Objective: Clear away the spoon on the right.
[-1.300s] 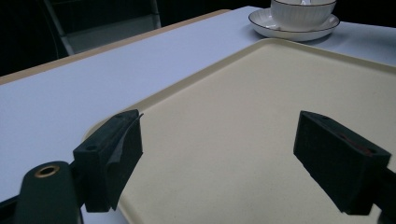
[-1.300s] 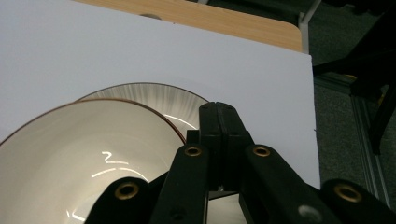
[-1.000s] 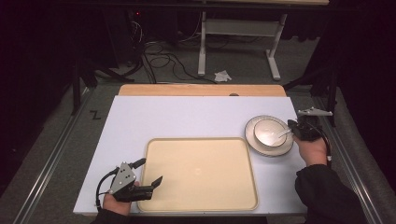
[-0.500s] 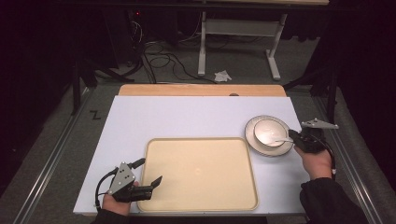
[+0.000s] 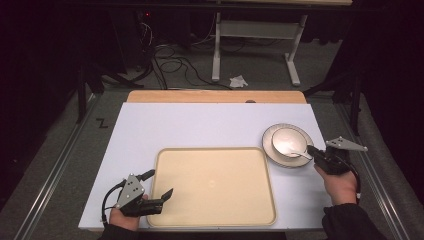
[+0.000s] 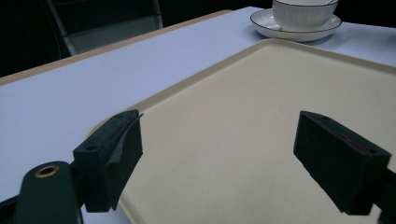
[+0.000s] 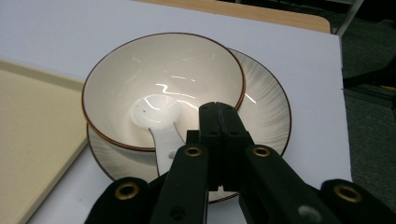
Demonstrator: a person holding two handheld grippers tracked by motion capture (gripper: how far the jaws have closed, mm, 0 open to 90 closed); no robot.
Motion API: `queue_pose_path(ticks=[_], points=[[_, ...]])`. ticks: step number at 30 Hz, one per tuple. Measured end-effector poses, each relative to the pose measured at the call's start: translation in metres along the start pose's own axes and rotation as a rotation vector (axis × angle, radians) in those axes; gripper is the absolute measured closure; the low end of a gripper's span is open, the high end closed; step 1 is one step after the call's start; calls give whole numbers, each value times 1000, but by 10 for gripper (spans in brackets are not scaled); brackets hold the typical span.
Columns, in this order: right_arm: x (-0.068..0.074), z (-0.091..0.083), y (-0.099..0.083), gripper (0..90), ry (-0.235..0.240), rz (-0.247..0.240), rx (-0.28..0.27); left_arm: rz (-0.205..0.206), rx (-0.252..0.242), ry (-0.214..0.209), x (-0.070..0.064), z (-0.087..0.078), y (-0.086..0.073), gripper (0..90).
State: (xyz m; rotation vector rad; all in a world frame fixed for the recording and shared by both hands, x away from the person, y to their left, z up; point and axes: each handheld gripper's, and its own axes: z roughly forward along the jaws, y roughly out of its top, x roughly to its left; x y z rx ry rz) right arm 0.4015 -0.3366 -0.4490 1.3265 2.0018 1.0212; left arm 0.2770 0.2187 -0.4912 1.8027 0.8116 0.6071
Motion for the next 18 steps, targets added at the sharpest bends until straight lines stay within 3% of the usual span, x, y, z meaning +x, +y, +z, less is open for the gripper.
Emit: queue_pose_path(ticks=[11,16,18], points=[[12,-7,-6,900,34,-5,-37,-5,-1,3,1,0,0,159],[12,-9,-8,900,30,0,-55,-6,-1,4,1,0,-1,159],[12,-11,-8,900,14,-18,-64,-6,1,4,1,0,-1,159]])
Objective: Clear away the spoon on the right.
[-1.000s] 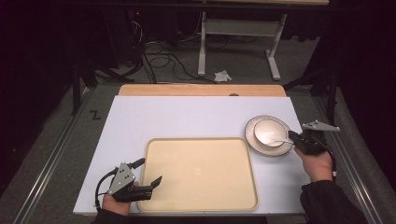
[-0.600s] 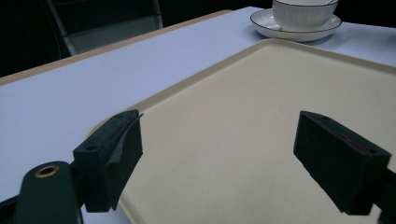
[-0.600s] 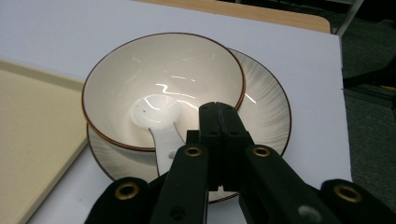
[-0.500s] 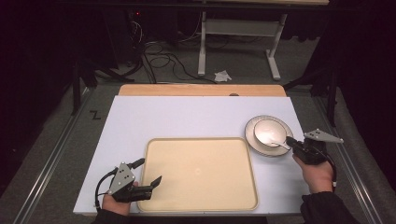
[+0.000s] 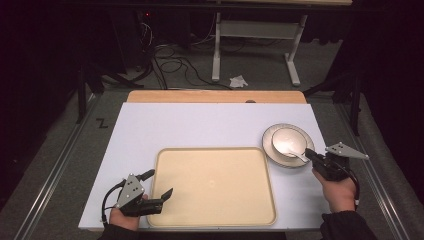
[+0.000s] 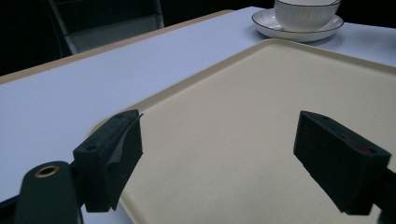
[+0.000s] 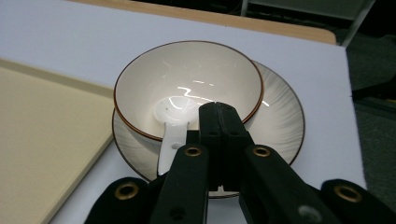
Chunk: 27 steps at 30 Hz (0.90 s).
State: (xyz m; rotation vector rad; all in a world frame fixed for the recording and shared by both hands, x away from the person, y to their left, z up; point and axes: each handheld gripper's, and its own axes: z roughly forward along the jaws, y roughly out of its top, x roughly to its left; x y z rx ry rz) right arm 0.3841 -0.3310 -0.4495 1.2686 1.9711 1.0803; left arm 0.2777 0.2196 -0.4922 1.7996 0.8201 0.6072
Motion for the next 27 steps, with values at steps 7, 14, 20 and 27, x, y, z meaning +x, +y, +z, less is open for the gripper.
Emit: queue_pose_path(ticks=[7,14,20,27], points=[[-5,-17,-8,880,11,72,-102,-6,4,10,1,0,-1,159],[1,-30,-12,803,50,77,-132,-3,4,19,0,-1,-1,159],[16,-29,-13,706,88,60,-118,-9,4,24,1,-1,-1,159],[23,-28,-10,515,100,117,-129,1,-12,21,1,-3,0,159]])
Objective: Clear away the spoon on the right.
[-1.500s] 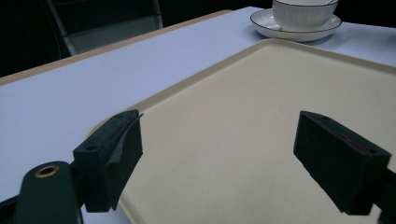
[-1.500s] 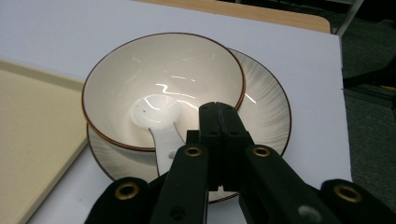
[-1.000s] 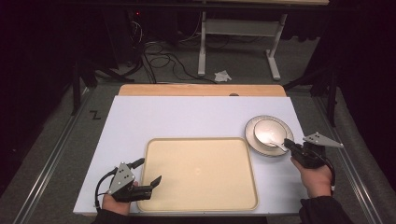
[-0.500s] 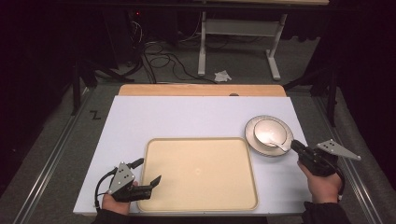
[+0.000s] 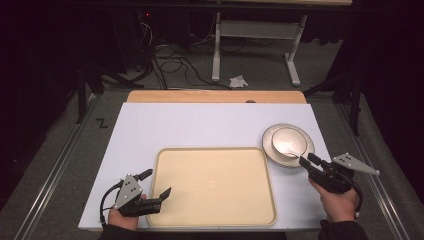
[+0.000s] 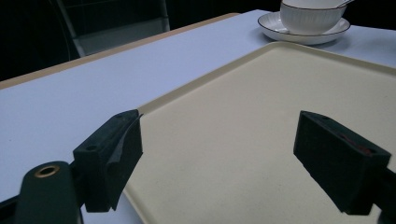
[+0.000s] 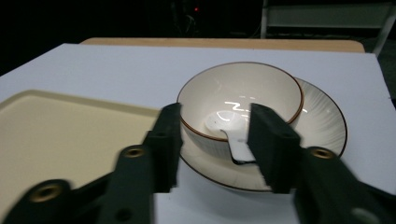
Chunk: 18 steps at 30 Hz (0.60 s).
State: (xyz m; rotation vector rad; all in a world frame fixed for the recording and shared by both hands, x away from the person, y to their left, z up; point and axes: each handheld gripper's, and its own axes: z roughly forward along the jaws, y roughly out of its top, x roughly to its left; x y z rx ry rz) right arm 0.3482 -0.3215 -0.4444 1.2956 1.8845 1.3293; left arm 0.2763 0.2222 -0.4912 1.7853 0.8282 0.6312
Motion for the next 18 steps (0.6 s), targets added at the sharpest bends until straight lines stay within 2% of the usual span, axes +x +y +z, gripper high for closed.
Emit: queue_pose_path(ticks=[3,7,10,13,15,18], points=[[10,1,1,450,-13,11,-8,3,8,-4,-1,1,0,159],[12,5,2,425,-15,41,-11,19,9,-14,-2,1,1,159],[6,5,2,425,9,85,-39,18,10,-10,-2,1,0,159],[-1,7,4,421,-9,109,-55,26,12,-16,-3,2,1,159],[-8,11,5,414,-11,165,-55,29,17,-21,-3,4,1,159],[-14,17,2,425,-14,215,-32,24,26,-20,-2,6,0,159]])
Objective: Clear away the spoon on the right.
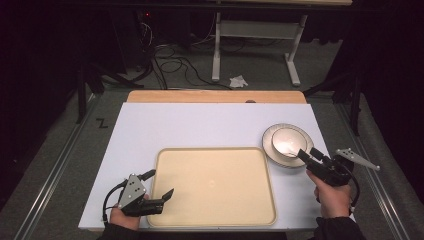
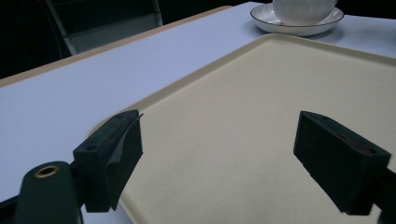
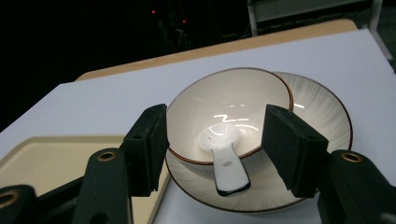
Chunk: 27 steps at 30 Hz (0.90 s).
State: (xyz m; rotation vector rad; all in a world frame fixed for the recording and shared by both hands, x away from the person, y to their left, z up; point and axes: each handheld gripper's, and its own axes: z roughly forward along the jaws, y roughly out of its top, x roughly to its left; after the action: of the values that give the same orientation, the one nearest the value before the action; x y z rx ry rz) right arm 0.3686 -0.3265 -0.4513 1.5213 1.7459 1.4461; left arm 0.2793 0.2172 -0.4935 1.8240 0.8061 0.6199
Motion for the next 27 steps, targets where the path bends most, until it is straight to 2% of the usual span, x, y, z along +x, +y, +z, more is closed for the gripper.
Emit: queue_pose_path(ticks=[3,6,10,15,23,27], points=[[-4,2,-3,478,-36,21,15,1,-1,-1,0,-1,0,159],[-8,3,-6,523,1,63,33,2,-2,0,0,-2,0,159],[-9,6,-10,544,29,85,57,6,-3,0,-1,-2,1,159],[-12,11,-12,566,24,114,92,5,0,1,0,-1,0,159],[-12,10,-15,684,69,124,112,9,-2,-4,-1,-2,1,159],[-11,8,-15,740,65,115,112,7,-2,-3,-1,-2,0,159]])
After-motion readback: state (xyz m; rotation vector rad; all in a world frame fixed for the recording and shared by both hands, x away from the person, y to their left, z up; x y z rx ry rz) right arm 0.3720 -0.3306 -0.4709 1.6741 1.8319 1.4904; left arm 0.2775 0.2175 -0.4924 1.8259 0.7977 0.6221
